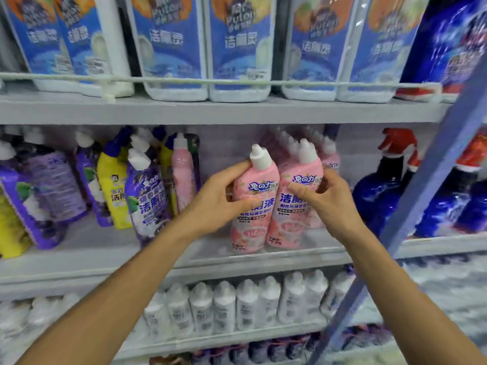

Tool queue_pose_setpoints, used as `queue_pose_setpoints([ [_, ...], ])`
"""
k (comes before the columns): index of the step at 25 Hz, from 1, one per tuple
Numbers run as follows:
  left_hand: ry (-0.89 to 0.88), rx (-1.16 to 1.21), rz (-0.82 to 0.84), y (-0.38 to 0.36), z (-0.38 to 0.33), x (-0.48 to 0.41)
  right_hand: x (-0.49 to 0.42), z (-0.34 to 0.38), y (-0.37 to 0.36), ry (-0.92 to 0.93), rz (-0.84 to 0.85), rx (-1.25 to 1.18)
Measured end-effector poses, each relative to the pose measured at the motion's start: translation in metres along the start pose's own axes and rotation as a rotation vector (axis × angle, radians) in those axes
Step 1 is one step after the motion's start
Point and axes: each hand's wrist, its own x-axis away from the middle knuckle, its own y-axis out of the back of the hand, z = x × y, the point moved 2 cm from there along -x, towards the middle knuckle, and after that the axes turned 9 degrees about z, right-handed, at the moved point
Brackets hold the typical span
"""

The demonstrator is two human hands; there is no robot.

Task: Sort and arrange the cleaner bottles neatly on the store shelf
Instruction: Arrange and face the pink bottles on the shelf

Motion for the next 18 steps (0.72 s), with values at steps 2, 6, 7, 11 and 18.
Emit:
queue_pose_setpoints([
  [2, 0.031, 0.01, 0.001, -0.012, 0.014, -0.02, -0.007, -0.017, 0.015, -0.019, 0.006, -0.003],
  [6, 0.107, 0.042, -0.053, -0.02, 0.043, -0.036, -0.018, -0.05, 0.021, -0.034, -0.04, -0.01],
  [7, 0.12, 0.048, -0.075, -0.019, 0.049, -0.039, -0.02, -0.056, 0.018, -0.035, -0.066, -0.015],
  [11, 0.216, -0.016, -0.158, -0.02, 0.068, -0.028, -0.004, -0.08, -0.012, -0.054, -0.348, -0.039],
  [18, 0.271, -0.021, -0.179, -0.046, 0.08, -0.022, 0.012, -0.106, 0.003, -0.053, -0.231, -0.062],
])
